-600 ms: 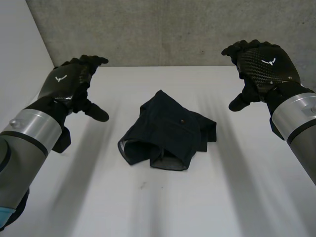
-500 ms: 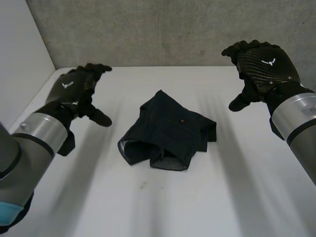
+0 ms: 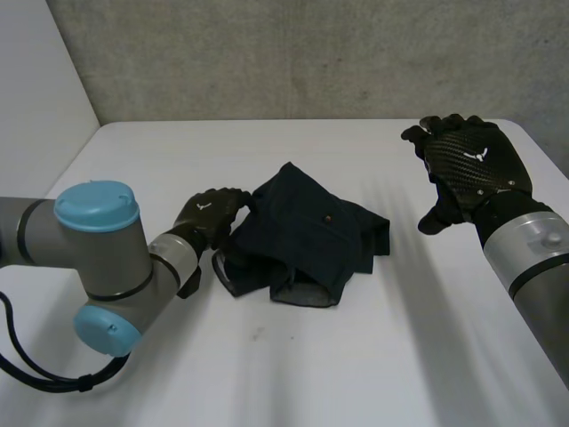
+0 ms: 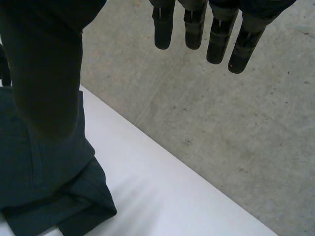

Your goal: Fold the shorts.

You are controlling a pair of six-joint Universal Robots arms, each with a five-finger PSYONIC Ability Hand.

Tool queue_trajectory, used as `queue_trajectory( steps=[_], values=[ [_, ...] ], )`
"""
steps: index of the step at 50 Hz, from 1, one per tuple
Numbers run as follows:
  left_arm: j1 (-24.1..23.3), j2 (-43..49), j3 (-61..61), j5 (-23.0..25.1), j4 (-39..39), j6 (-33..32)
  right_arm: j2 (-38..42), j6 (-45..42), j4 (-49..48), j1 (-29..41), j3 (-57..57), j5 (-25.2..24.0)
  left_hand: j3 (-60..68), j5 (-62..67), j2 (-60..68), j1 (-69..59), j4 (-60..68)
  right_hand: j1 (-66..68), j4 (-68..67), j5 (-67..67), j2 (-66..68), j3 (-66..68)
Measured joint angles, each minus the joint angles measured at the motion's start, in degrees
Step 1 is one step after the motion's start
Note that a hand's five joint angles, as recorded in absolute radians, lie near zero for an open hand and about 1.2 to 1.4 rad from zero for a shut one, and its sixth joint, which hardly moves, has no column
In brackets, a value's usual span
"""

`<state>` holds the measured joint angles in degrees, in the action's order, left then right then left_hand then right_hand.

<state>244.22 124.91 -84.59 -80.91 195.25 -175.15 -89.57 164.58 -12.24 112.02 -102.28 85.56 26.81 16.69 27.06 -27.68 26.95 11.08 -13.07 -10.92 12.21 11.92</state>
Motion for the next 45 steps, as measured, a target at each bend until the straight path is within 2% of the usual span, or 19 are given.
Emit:
queue_trajectory(
  steps=[1,4,7,9,11,18,25,28,32,33,34,36,39,40,43,44,45],
  values=[
    [0.0,0.2,0.2,0.0,0.0,0.0,0.0,-0.2,-0.2,0.0,-0.1,0.0,0.0,0.0,0.0,0.0,0.0,0.0,0.0,0.0,0.0,0.0],
    [0.1,1.6,1.6,0.0,0.0,-0.1,-0.1,-0.8,-0.8,0.1,-0.6,0.0,10.7,10.1,10.5,-10.7,10.7,0.0,0.0,0.0,0.0,0.0],
    [0.4,2.6,2.7,-0.5,-0.1,-0.2,0.0,-1.0,-0.9,0.2,-0.7,0.0,31.6,30.3,31.5,-30.1,31.2,0.0,0.0,0.0,0.0,0.0],
    [0.8,3.0,3.3,-1.4,-0.1,-0.2,0.0,-1.0,-0.9,0.2,-0.7,0.0,31.6,30.8,31.5,-30.3,31.8,0.0,0.0,0.0,0.0,0.0],
    [1.4,3.1,4.0,-3.3,-0.2,-0.3,0.0,-1.0,-0.9,0.2,-0.7,0.0,40.1,38.5,39.6,-32.4,40.4,0.0,0.0,0.0,0.0,0.0],
    [5.4,-3.0,5.8,-12.9,-0.2,-3.0,0.1,-0.9,-0.8,0.5,-0.6,0.0,41.1,39.1,40.7,-33.5,41.2,0.0,0.0,0.0,0.0,0.0],
    [4.8,-12.8,8.3,-15.2,2.4,-5.5,0.2,-0.9,-0.8,0.7,-0.6,0.0,41.4,39.5,40.9,-34.1,41.2,0.0,0.0,0.0,0.0,0.0],
    [1.5,-15.9,10.7,-13.5,4.8,-5.9,0.4,-0.9,-0.8,0.4,-0.4,0.1,41.6,39.5,41.1,-34.1,41.5,0.0,0.0,0.0,0.0,0.0],
    [-4.3,-14.2,13.7,-9.5,6.2,-6.1,0.4,-0.7,-0.8,-0.1,-0.1,0.4,41.6,39.9,41.1,-34.1,41.8,0.0,0.0,0.0,0.0,0.0],
    [-4.3,-14.2,13.7,-9.5,6.2,-6.1,0.4,-0.7,-0.8,-0.1,-0.1,0.4,41.6,39.9,41.1,-34.1,41.8,0.0,0.0,0.0,0.0,0.0],
    [-7.7,-11.6,15.1,-7.2,6.5,-6.2,0.3,-0.6,-0.9,-0.4,0.1,0.8,41.6,40.0,41.1,-34.1,41.8,0.0,0.0,0.0,0.0,0.0],
    [-11.6,-7.6,16.6,-4.7,6.7,-6.3,0.2,-0.5,-0.9,-1.0,0.2,1.4,41.6,40.0,41.1,-34.1,41.7,0.0,0.0,0.0,0.0,0.0],
    [-15.0,-3.1,17.6,-2.7,6.6,-6.5,0.0,-0.4,-0.8,-1.8,0.3,2.1,37.0,36.9,36.2,-33.0,36.9,0.0,0.0,0.0,0.0,0.0],
    [-16.7,-0.6,18.0,-1.8,6.6,-6.9,-0.1,-0.4,-0.8,-2.0,0.4,2.3,24.7,25.7,24.2,-22.8,25.4,0.0,0.0,0.0,0.0,0.0],
    [-19.0,3.3,18.0,-0.9,6.5,-8.8,-0.6,-0.4,-0.8,-3.1,0.4,2.9,3.0,2.9,2.2,3.0,3.1,0.0,0.0,0.0,0.0,0.0],
    [-19.6,4.4,17.9,-0.8,6.5,-9.9,-0.7,-0.5,-0.8,-3.3,0.4,3.0,-8.6,-8.4,-9.3,13.3,-8.9,0.0,0.0,0.0,0.0,0.0],
    [-19.8,4.7,17.9,-0.8,6.5,-10.3,-0.7,-0.5,-0.8,-3.4,0.5,3.0,-8.6,-8.4,-9.3,13.3,-8.9,0.0,0.0,0.0,0.0,0.0]
  ],
)
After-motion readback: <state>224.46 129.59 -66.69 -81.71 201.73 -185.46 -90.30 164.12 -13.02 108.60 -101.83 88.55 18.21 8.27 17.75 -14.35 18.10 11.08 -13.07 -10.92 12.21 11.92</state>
